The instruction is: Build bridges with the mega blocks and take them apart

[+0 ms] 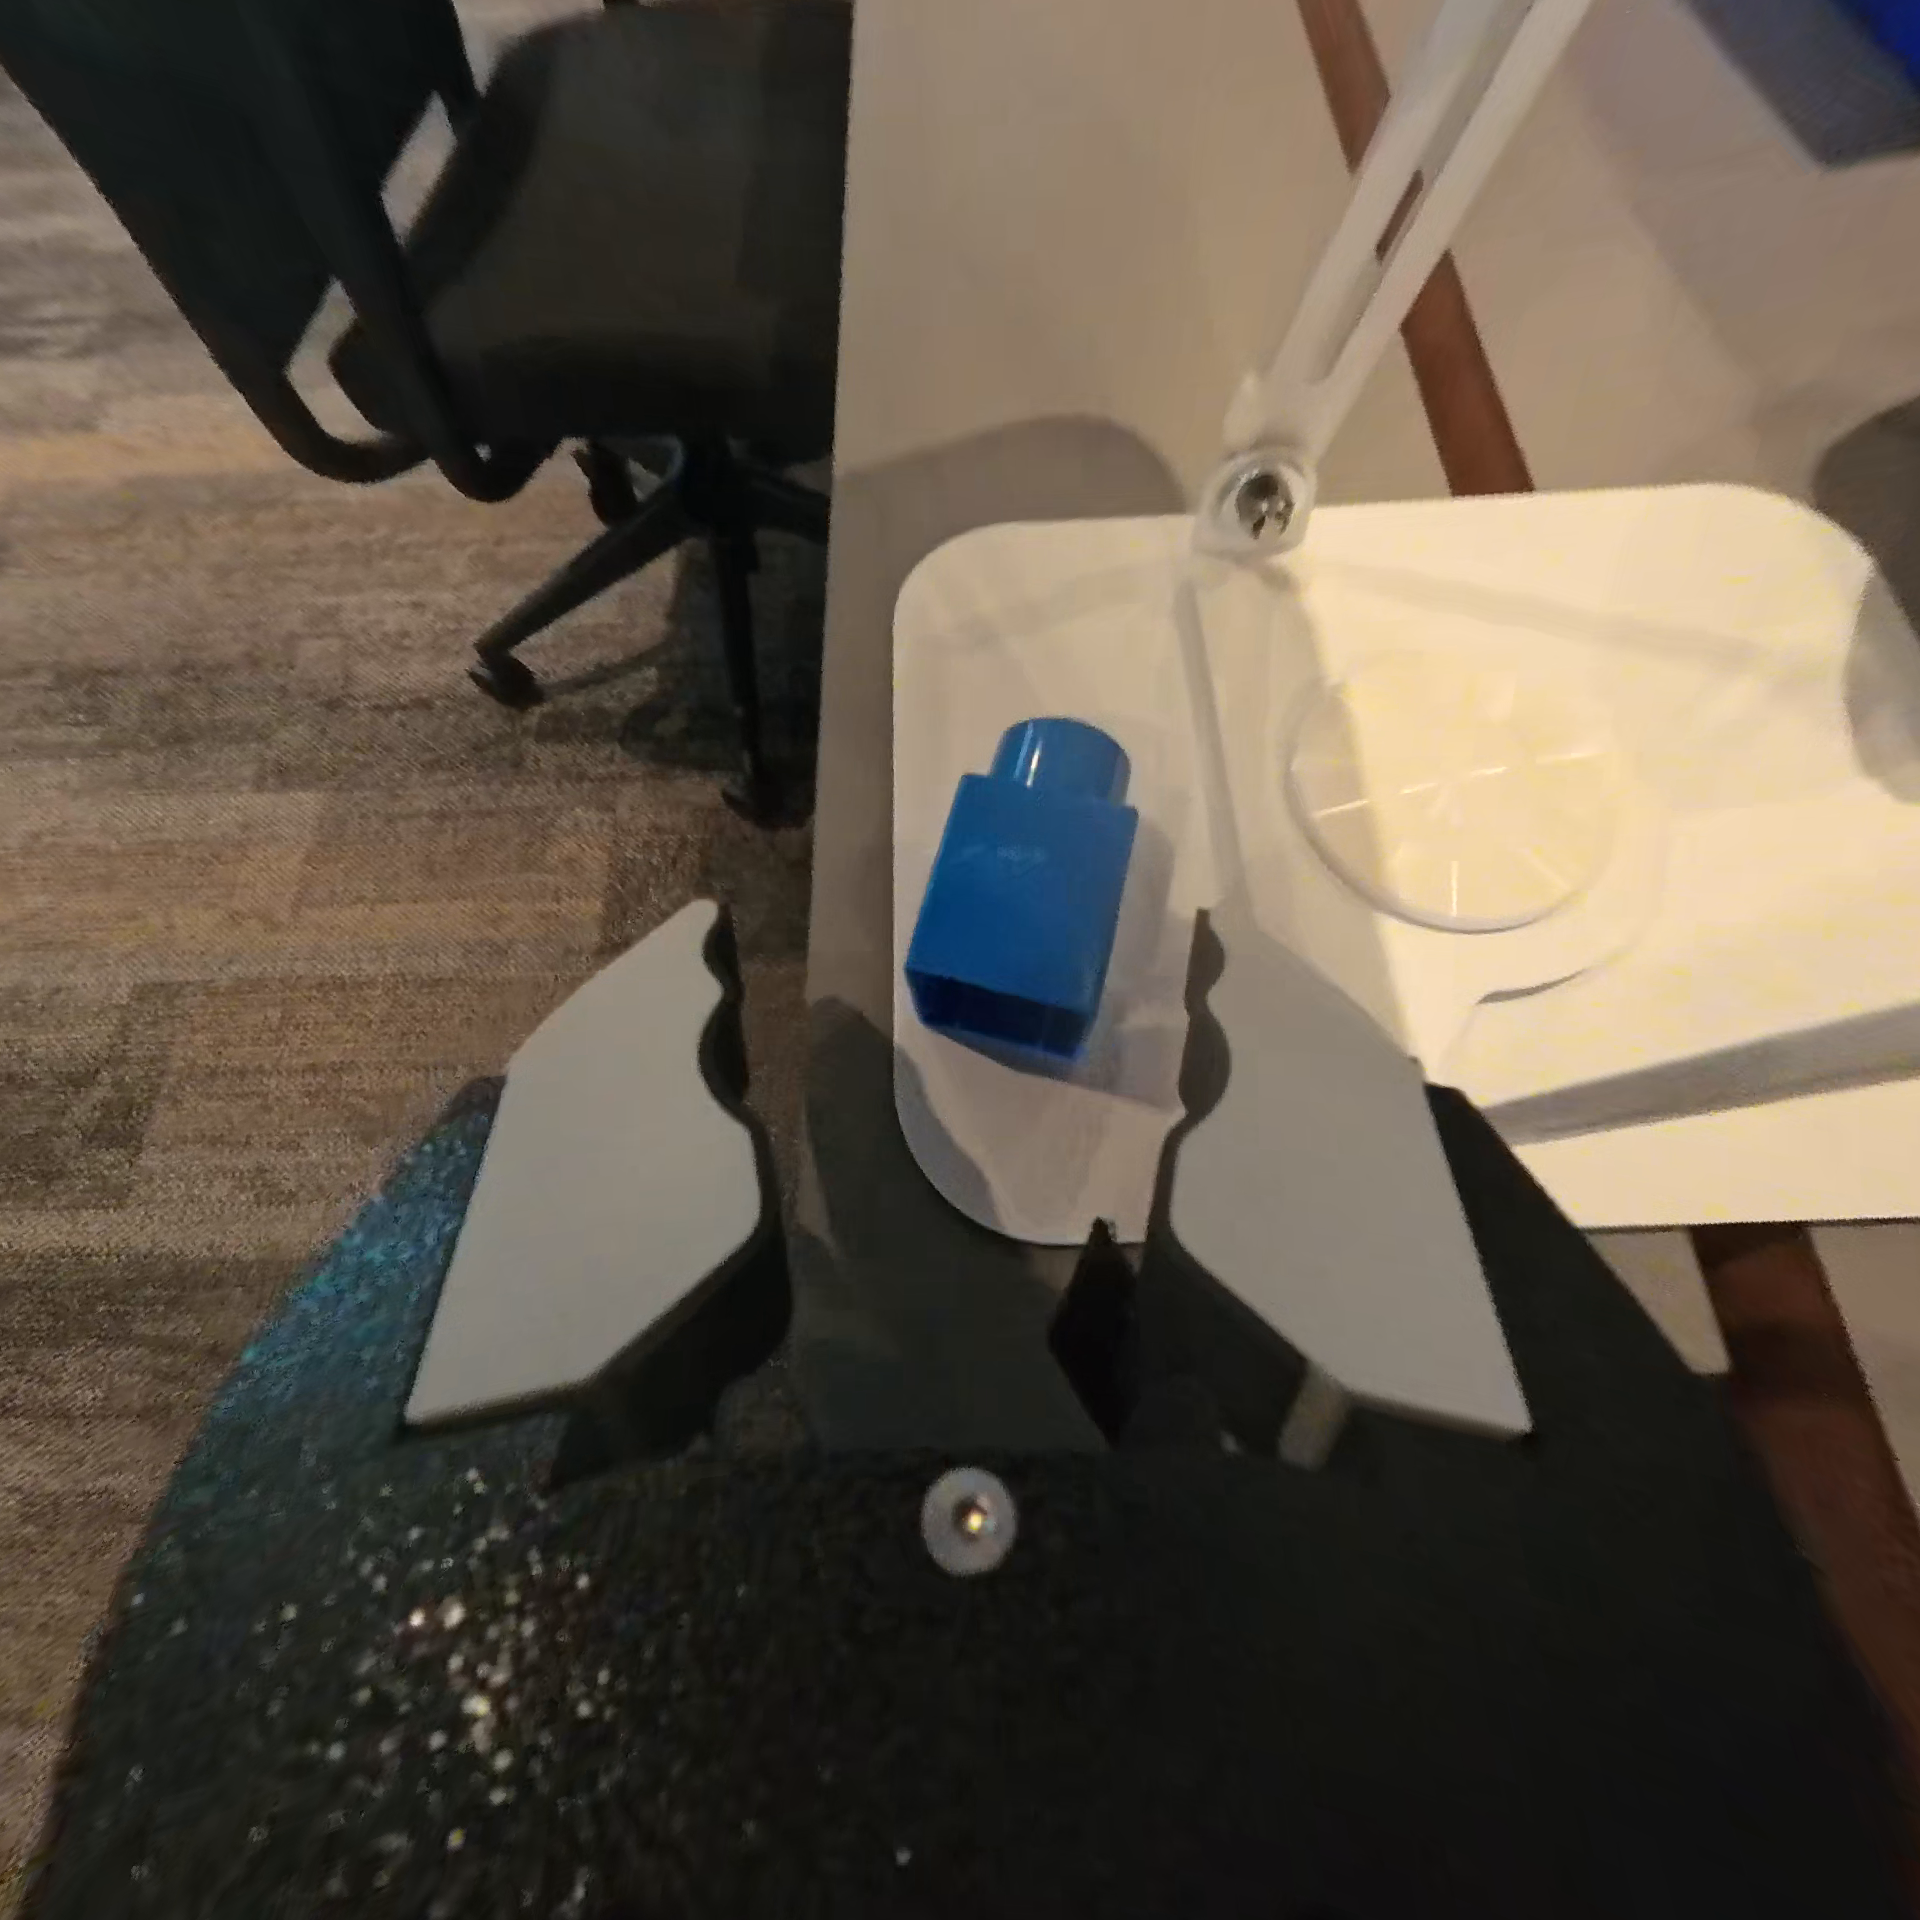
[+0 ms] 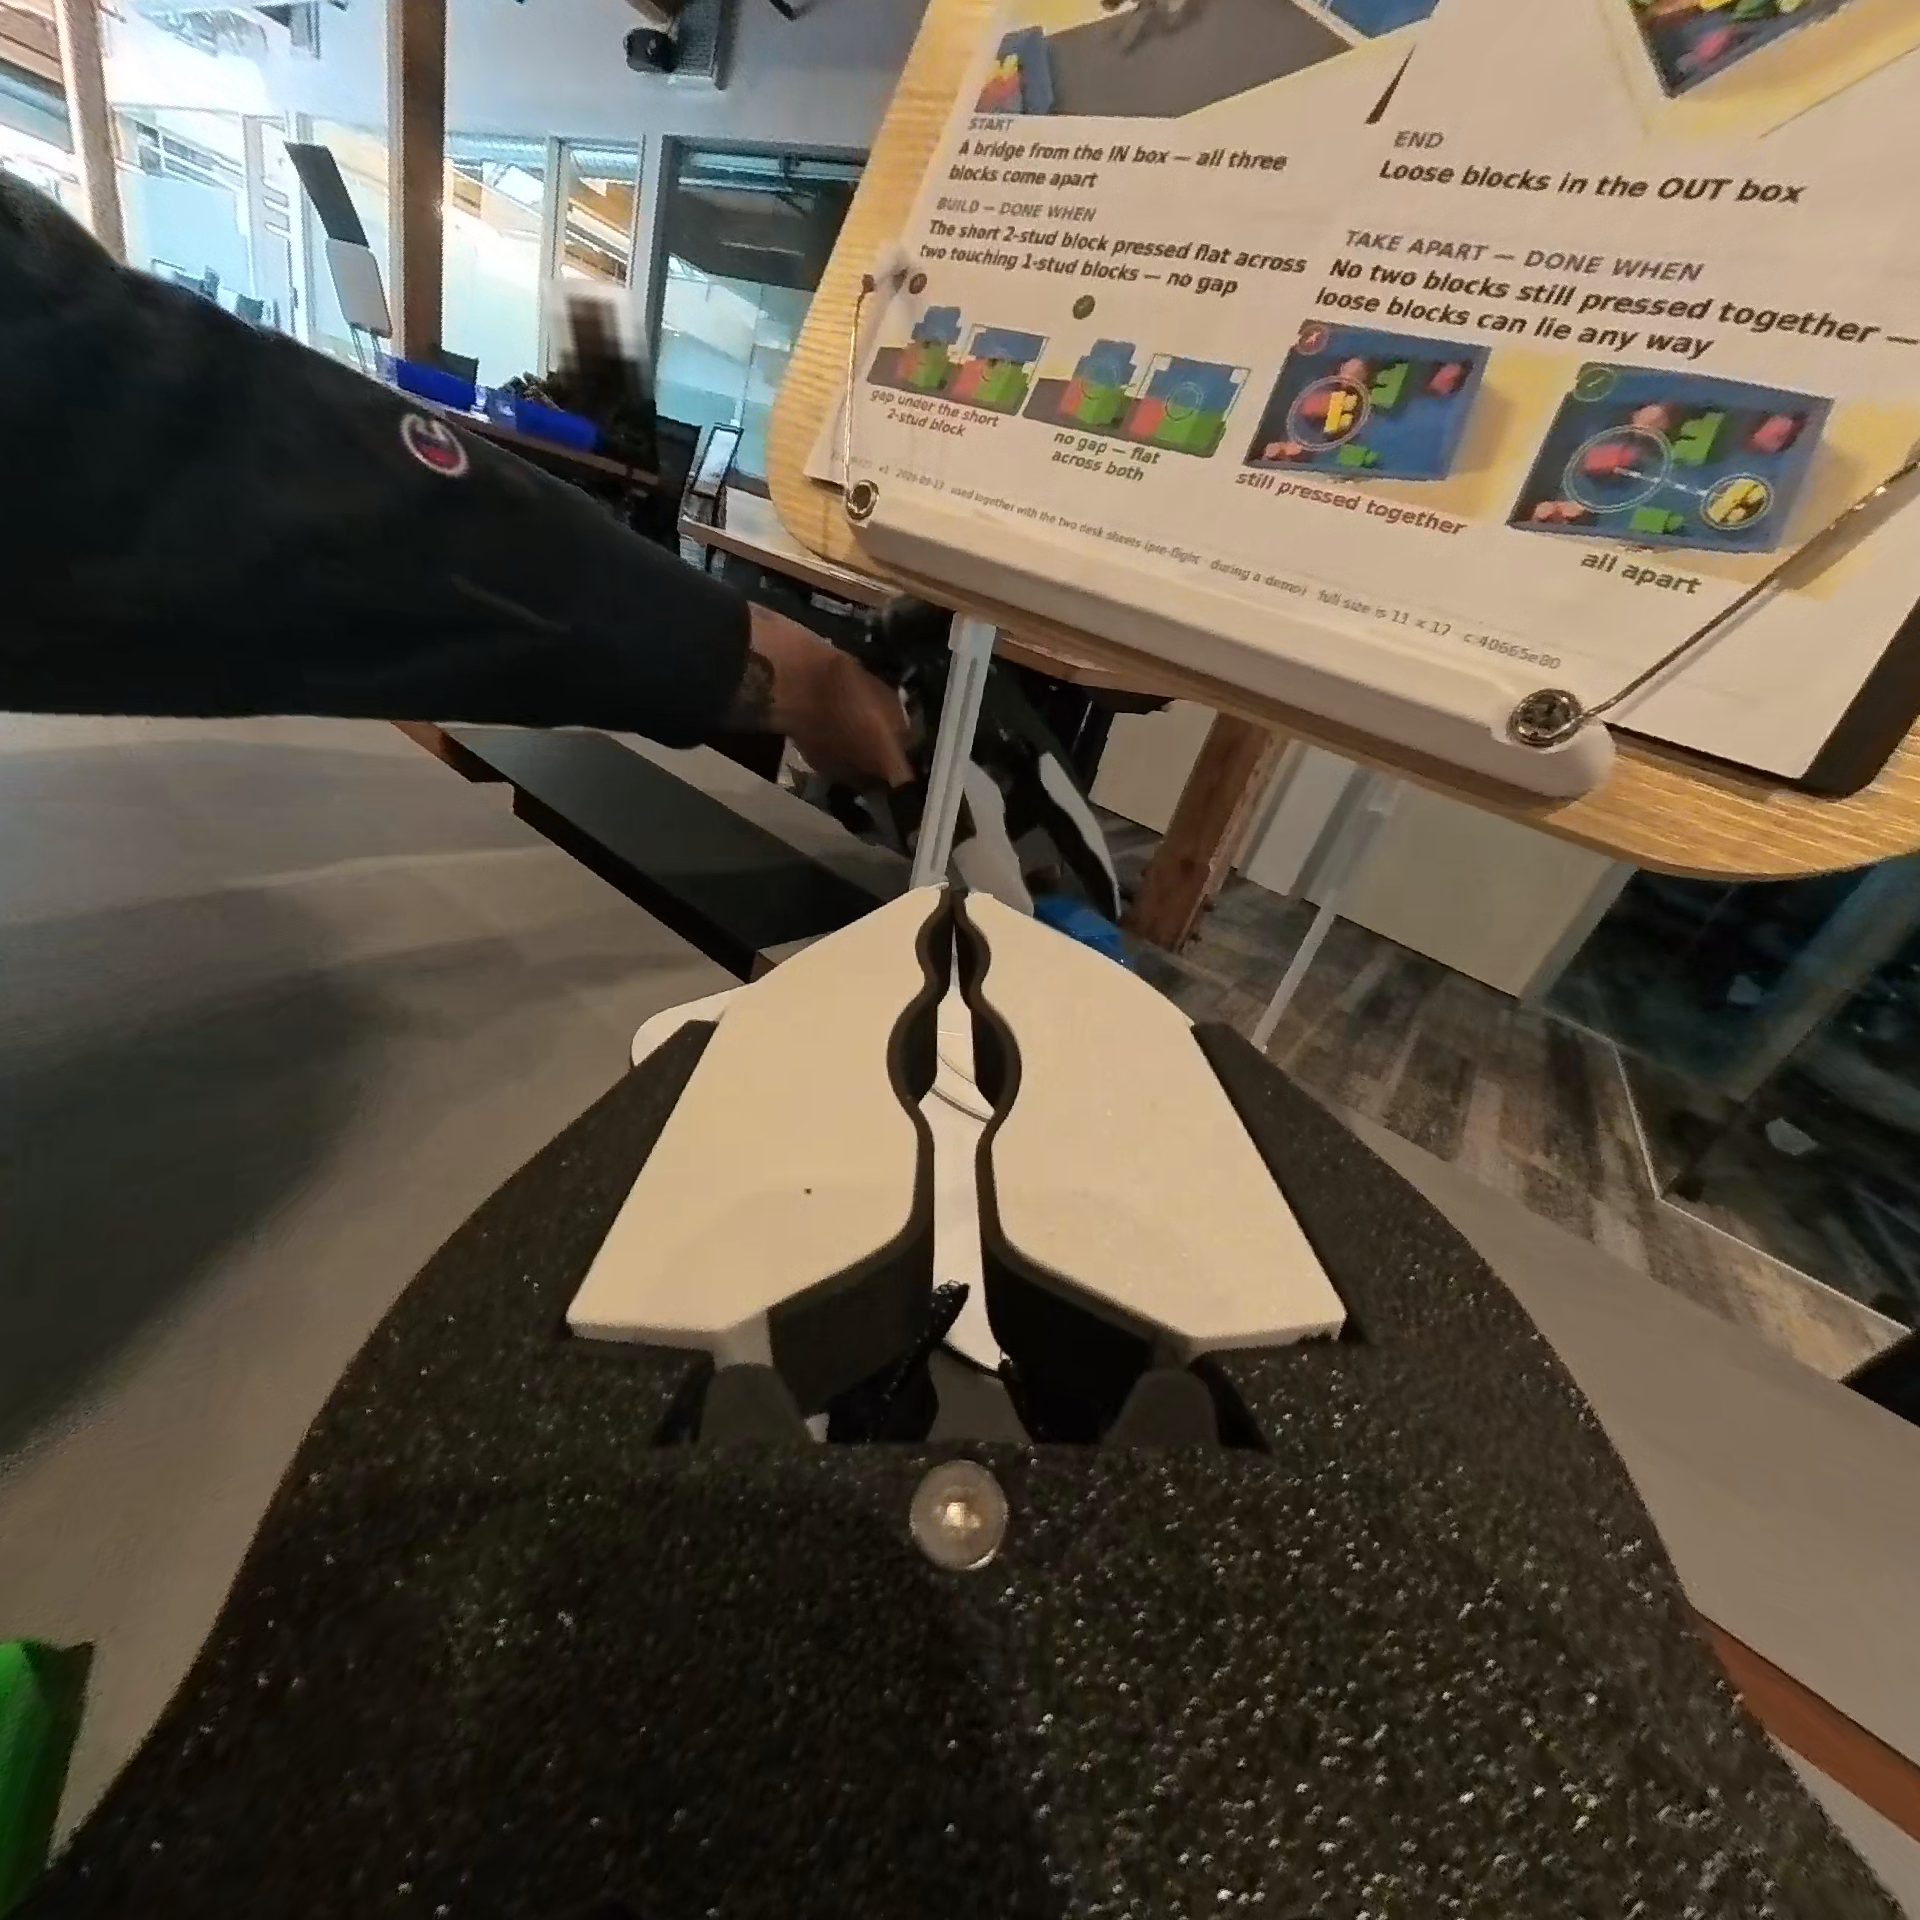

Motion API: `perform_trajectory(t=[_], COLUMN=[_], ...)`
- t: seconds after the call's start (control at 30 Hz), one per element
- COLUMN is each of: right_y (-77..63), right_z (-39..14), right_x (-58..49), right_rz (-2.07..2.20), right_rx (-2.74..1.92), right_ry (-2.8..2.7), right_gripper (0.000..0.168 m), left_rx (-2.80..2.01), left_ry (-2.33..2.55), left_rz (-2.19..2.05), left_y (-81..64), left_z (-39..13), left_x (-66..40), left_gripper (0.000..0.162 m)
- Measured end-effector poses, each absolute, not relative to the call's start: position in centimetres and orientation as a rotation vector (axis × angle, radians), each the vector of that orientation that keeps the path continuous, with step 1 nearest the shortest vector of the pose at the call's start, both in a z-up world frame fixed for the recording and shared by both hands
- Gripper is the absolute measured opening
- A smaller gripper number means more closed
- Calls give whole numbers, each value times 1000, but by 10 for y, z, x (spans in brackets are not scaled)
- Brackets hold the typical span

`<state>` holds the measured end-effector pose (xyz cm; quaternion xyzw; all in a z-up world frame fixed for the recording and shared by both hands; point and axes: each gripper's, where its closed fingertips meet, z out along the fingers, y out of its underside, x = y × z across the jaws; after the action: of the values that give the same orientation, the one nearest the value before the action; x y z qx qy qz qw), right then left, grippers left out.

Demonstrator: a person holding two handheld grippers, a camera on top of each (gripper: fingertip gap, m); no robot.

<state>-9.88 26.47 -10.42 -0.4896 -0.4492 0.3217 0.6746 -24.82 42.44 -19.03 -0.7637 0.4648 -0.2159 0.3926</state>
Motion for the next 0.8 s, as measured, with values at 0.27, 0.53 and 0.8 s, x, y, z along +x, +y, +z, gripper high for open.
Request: perform_trajectory(t=[0.27,0.53,0.8], right_y=[262,259,266], right_z=[-105,-105,-99], right_x=[-100,-101,-94], right_rz=[714,671,594], right_rx=[-1085,-1050,-1014], right_ry=[-1023,-1036,-991], right_gripper=[0,0,0], left_rx=[-1947,-2080,-2271], left_ry=[1242,833,235], left_rz=[-548,-357,-184], left_y=[426,373,246], left_z=[-201,-174,-150], left_x=[-244,-341,-405], left_gripper=[38,37,37])
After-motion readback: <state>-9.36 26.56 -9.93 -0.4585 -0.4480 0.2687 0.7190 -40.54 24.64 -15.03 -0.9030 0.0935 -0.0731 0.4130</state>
